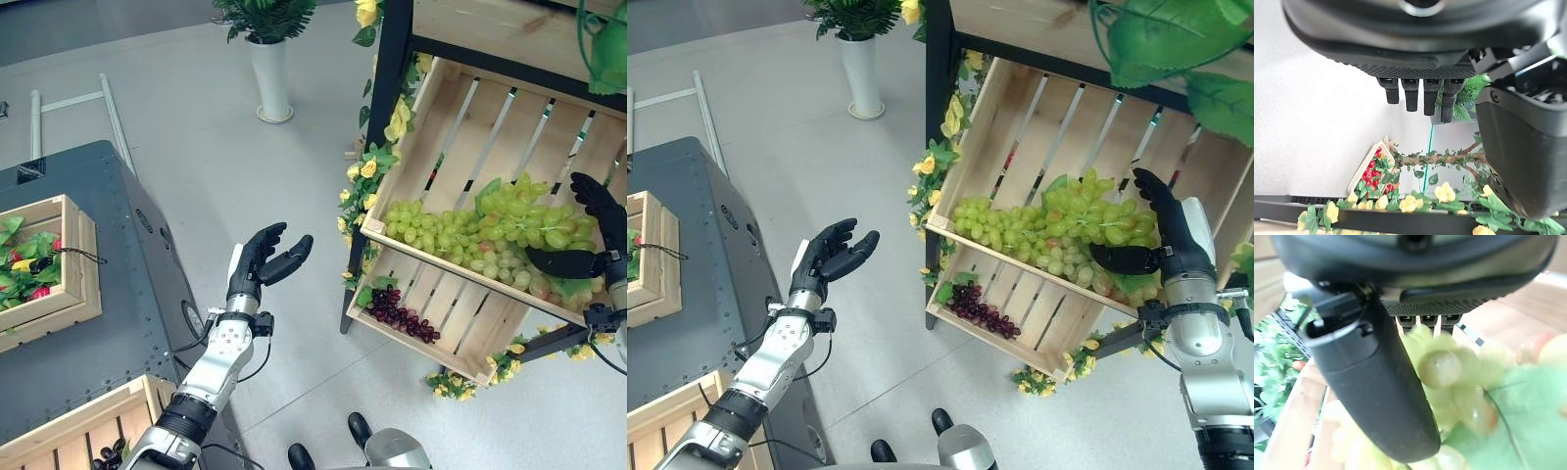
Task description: Pick up the fruits from the basket on one side to the basket on the other side
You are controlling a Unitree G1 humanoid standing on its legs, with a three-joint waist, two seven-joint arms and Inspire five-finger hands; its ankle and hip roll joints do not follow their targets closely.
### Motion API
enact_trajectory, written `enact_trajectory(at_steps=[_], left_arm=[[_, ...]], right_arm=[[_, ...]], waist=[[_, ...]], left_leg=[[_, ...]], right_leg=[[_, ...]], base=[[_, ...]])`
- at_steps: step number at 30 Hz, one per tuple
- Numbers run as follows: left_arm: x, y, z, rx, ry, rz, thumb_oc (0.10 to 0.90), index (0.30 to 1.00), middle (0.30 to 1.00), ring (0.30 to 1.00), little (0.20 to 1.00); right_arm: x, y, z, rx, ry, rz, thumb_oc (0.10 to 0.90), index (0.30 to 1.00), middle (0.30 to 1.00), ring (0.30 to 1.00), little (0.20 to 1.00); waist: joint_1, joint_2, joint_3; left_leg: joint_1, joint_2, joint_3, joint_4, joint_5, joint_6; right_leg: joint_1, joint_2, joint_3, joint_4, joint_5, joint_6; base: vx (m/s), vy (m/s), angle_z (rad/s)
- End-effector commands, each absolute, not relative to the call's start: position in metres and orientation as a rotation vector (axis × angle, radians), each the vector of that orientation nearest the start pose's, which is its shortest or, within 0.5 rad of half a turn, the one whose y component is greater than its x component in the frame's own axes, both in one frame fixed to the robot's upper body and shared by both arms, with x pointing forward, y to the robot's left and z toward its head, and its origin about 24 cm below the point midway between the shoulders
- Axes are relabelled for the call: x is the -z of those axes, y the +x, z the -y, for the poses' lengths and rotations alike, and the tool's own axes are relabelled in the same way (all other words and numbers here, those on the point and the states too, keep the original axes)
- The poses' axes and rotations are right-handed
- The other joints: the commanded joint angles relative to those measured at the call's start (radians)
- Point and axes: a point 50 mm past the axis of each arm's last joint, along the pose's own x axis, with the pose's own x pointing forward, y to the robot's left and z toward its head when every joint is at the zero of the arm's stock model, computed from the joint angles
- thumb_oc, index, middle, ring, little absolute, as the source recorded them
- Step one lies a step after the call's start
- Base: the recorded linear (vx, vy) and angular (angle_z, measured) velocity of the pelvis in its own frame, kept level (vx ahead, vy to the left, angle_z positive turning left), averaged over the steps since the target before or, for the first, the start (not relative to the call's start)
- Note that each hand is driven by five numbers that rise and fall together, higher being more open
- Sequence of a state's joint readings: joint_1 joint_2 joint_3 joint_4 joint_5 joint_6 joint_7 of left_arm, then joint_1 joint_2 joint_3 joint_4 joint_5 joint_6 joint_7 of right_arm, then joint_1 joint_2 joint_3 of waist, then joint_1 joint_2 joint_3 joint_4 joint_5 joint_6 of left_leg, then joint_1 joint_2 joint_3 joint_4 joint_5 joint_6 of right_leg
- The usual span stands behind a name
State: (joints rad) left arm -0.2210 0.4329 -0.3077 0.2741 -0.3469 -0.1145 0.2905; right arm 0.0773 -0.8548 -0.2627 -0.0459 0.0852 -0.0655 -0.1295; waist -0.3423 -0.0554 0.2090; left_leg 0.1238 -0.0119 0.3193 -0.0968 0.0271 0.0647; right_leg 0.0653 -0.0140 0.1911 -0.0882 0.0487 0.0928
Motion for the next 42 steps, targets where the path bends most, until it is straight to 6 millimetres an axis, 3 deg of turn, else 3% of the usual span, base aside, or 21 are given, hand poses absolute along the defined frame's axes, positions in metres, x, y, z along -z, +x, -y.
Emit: enact_trajectory(at_steps=[1, 3, 6, 10, 17, 22, 32, 36, 42], left_arm=[[-0.085, 0.303, -0.175, -0.008, 0.161, 0.214, 0.800, 0.900, 0.900, 0.900, 0.900], [-0.084, 0.303, -0.176, -0.015, 0.162, 0.210, 0.800, 0.900, 0.900, 0.900, 0.900], [-0.082, 0.301, -0.177, -0.020, 0.165, 0.206, 0.800, 0.900, 0.900, 0.900, 0.900], [-0.080, 0.300, -0.179, -0.020, 0.161, 0.200, 0.800, 0.900, 0.900, 0.900, 0.900], [-0.077, 0.298, -0.178, -0.016, 0.148, 0.198, 0.800, 0.900, 0.900, 0.900, 0.900], [-0.076, 0.298, -0.175, -0.016, 0.139, 0.197, 0.800, 0.900, 0.900, 0.900, 0.900], [-0.081, 0.296, -0.175, -0.029, 0.137, 0.228, 0.800, 0.900, 0.900, 0.900, 0.900], [-0.082, 0.295, -0.177, -0.036, 0.143, 0.235, 0.800, 0.900, 0.900, 0.900, 0.900], [-0.080, 0.290, -0.189, -0.076, 0.173, 0.248, 0.800, 0.900, 0.900, 0.900, 0.900]], right_arm=[[-0.250, 0.221, 0.331, 0.434, -0.953, 0.605, 0.800, 0.900, 0.900, 0.900, 0.900], [-0.254, 0.218, 0.331, 0.474, -1.045, 0.617, 0.800, 0.900, 0.900, 0.900, 0.900], [-0.264, 0.213, 0.329, 0.477, -1.013, 0.666, 0.800, 0.900, 0.900, 0.900, 0.900], [-0.274, 0.209, 0.316, 0.427, -0.916, 0.757, 0.800, 0.900, 0.900, 0.900, 0.900], [-0.280, 0.206, 0.283, 0.193, -0.611, 0.923, 0.800, 0.900, 0.900, 0.900, 0.900], [-0.267, 0.213, 0.261, -0.003, -0.427, 0.889, 0.800, 0.900, 0.900, 0.900, 0.900], [-0.218, 0.234, 0.205, -0.493, -0.029, 0.662, 0.800, 0.900, 0.900, 0.900, 0.900], [-0.209, 0.238, 0.193, -0.579, 0.022, 0.631, 0.800, 0.900, 0.900, 0.900, 0.900], [-0.191, 0.241, 0.171, -0.739, 0.173, 0.594, 0.800, 0.900, 0.900, 0.900, 0.900]], waist=[[0.029, 0.018, -0.104], [0.027, 0.021, -0.107], [0.023, 0.023, -0.109], [0.026, 0.027, -0.112], [0.043, 0.033, -0.118], [0.067, 0.037, -0.122], [0.144, 0.028, -0.118], [0.167, 0.025, -0.116], [0.234, 0.017, -0.110]], left_leg=[[0.031, 0.012, -0.028, 0.015, -0.148, -0.015], [0.031, 0.013, -0.027, 0.014, -0.150, -0.015], [0.032, 0.015, -0.023, 0.015, -0.151, -0.015], [0.033, 0.014, -0.026, 0.014, -0.152, -0.015], [0.032, 0.012, -0.033, 0.012, -0.148, -0.018], [0.029, 0.009, -0.050, 0.012, -0.144, -0.022], [0.010, -0.003, -0.115, 0.010, -0.126, -0.029], [0.002, -0.009, -0.146, 0.010, -0.122, -0.032], [-0.013, -0.024, -0.204, 0.010, -0.105, -0.036]], right_leg=[[-0.072, 0.050, -0.033, 0.086, -0.035, 0.048], [-0.072, 0.051, -0.029, 0.083, -0.034, 0.049], [-0.073, 0.052, -0.027, 0.084, -0.036, 0.050], [-0.069, 0.051, -0.024, 0.077, -0.034, 0.048], [-0.067, 0.049, -0.030, 0.078, -0.036, 0.043], [-0.063, 0.047, -0.036, 0.076, -0.040, 0.037], [-0.045, 0.032, -0.079, 0.050, -0.032, 0.027], [-0.036, 0.025, -0.102, 0.037, -0.028, 0.024], [-0.020, 0.006, -0.158, 0.028, -0.024, 0.019]], base=[[0.00, -0.003, -0.09], [0.01, -0.001, -0.14], [0.00, 0.001, -0.05], [0.01, -0.001, -0.02], [0.00, 0.000, 0.00], [0.00, 0.000, 0.00], [-0.02, -0.037, 0.12], [-0.02, -0.047, 0.34], [-0.01, -0.087, 0.26]])
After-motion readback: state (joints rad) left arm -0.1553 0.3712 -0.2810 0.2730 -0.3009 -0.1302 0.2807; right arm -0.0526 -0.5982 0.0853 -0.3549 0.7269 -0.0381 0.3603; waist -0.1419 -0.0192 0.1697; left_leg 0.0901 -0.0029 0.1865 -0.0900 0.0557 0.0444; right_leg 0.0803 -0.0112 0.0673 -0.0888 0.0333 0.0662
